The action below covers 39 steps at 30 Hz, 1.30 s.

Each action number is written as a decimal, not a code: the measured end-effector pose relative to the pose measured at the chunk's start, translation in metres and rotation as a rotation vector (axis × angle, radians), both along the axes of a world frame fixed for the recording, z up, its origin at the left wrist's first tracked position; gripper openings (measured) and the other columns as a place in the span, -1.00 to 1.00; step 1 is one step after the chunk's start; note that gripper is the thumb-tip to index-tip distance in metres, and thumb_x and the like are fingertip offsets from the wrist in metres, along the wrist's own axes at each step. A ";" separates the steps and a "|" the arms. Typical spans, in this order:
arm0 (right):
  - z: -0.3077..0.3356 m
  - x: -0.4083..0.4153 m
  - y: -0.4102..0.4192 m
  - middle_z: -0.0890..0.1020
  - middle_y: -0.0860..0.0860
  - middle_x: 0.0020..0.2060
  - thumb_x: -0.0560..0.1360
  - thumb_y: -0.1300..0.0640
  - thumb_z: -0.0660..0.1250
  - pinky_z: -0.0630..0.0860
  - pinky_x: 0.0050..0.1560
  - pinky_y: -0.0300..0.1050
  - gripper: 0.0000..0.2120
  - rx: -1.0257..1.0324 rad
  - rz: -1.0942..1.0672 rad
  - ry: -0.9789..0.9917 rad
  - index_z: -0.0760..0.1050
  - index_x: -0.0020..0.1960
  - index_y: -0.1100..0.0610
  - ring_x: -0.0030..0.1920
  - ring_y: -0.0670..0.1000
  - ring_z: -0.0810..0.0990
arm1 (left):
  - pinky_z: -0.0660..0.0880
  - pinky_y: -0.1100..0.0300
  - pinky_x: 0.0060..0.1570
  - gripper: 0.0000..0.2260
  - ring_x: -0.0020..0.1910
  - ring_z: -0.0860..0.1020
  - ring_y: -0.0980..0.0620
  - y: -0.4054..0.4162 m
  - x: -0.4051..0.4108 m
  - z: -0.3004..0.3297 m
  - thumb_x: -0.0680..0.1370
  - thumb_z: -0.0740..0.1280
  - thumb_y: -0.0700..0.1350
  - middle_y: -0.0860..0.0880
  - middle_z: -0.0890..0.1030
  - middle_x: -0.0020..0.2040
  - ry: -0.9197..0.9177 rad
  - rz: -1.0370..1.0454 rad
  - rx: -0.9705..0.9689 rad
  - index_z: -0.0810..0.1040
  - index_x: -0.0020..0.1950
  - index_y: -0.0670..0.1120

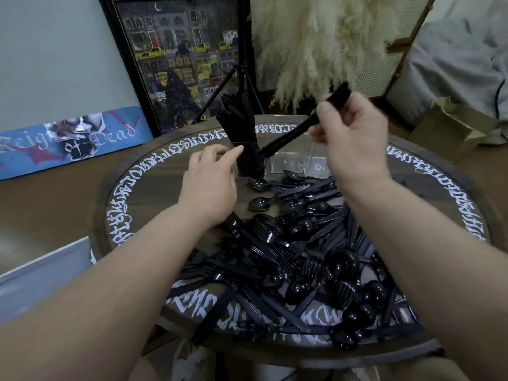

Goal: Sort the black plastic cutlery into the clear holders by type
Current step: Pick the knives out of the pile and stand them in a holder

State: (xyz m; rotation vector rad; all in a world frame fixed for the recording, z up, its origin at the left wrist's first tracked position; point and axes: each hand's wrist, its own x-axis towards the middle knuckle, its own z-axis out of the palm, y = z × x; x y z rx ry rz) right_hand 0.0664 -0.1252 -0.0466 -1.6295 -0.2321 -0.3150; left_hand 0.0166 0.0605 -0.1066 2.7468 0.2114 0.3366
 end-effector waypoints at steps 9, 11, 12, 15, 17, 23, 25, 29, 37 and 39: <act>0.020 0.068 0.045 0.59 -0.06 -0.27 0.57 0.12 0.26 0.58 -0.06 0.04 -0.87 -0.523 0.002 -0.235 0.51 0.06 0.13 -0.19 0.01 0.65 | 0.25 -0.13 0.35 -0.44 0.45 0.11 -0.15 0.024 0.030 -0.004 0.58 0.15 -0.14 -0.02 0.14 0.53 0.137 -0.035 0.137 0.07 0.55 0.14; 0.006 0.078 0.059 0.65 0.06 -0.09 0.58 0.09 0.24 0.55 0.05 -0.01 -0.73 -0.647 0.033 -0.223 0.51 0.21 0.19 -0.04 0.08 0.64 | 0.27 -0.13 0.33 -0.44 0.44 0.12 -0.14 0.024 0.034 -0.006 0.58 0.14 -0.14 0.01 0.15 0.53 0.129 -0.057 0.144 0.07 0.55 0.12; 0.000 0.080 0.064 0.65 0.10 0.00 0.58 0.08 0.24 0.52 0.10 -0.03 -0.70 -0.691 0.053 -0.222 0.49 0.26 0.18 0.02 0.11 0.63 | 0.28 -0.13 0.33 -0.44 0.44 0.13 -0.13 0.024 0.035 -0.007 0.58 0.14 -0.15 0.02 0.16 0.53 0.116 -0.067 0.146 0.07 0.55 0.11; -0.018 0.084 0.075 0.64 0.11 0.07 0.59 0.07 0.21 0.47 0.13 -0.11 -0.68 -0.816 0.121 -0.224 0.49 0.29 0.16 0.08 0.12 0.60 | 0.30 -0.11 0.29 -0.45 0.44 0.15 -0.12 0.024 0.037 -0.010 0.58 0.13 -0.16 0.07 0.18 0.52 0.074 -0.074 0.147 0.10 0.55 0.09; -0.027 0.084 0.079 0.63 0.11 0.12 0.61 0.06 0.17 0.44 0.14 -0.11 -0.67 -0.910 0.161 -0.218 0.48 0.31 0.15 0.14 0.12 0.56 | 0.31 -0.10 0.27 -0.46 0.43 0.16 -0.12 0.024 0.037 -0.012 0.58 0.13 -0.16 0.08 0.19 0.52 0.052 -0.074 0.147 0.11 0.55 0.09; -0.032 0.082 0.087 0.47 0.20 0.26 0.65 0.06 0.07 0.33 0.26 -0.02 -0.59 -1.084 0.211 -0.203 0.30 0.44 0.20 0.29 0.21 0.40 | 0.29 -0.12 0.29 -0.41 0.43 0.16 -0.10 0.025 0.039 -0.016 0.55 0.14 -0.20 0.09 0.17 0.53 0.060 -0.096 0.104 0.08 0.55 0.09; -0.029 0.076 0.082 0.45 0.22 0.28 0.65 0.08 0.05 0.29 0.25 -0.06 -0.59 -1.066 0.234 -0.161 0.29 0.44 0.23 0.31 0.20 0.39 | 0.28 -0.11 0.31 -0.41 0.43 0.16 -0.10 0.027 0.035 -0.017 0.56 0.16 -0.20 0.06 0.17 0.53 0.065 -0.097 0.065 0.07 0.55 0.11; -0.025 0.054 0.055 0.47 0.13 0.30 0.62 0.14 0.12 0.29 0.22 -0.13 -0.58 -0.974 0.191 -0.139 0.26 0.47 0.17 0.27 0.11 0.44 | 0.20 -0.08 0.41 -0.41 0.45 0.15 -0.14 0.035 0.014 -0.017 0.57 0.20 -0.19 0.01 0.17 0.53 0.100 -0.089 0.026 0.09 0.55 0.13; -0.046 -0.035 0.006 0.58 -0.11 -0.11 0.51 0.09 0.35 0.45 0.01 -0.20 -0.78 -1.104 0.387 -0.091 0.56 0.15 0.05 -0.09 -0.08 0.53 | 0.24 -0.04 0.39 -0.55 0.40 0.24 -0.13 0.048 -0.054 -0.010 0.53 0.35 0.04 0.00 0.32 0.43 0.222 -0.037 0.062 0.38 0.41 0.12; -0.049 -0.050 0.001 0.55 -0.18 -0.28 0.48 0.04 0.39 0.44 -0.14 -0.22 -0.92 -1.209 0.456 -0.036 0.59 -0.06 0.03 -0.16 -0.07 0.56 | 0.25 0.01 0.36 -0.56 0.37 0.26 -0.10 0.046 -0.074 -0.008 0.48 0.37 0.14 -0.01 0.37 0.37 0.278 -0.063 0.066 0.44 0.34 0.12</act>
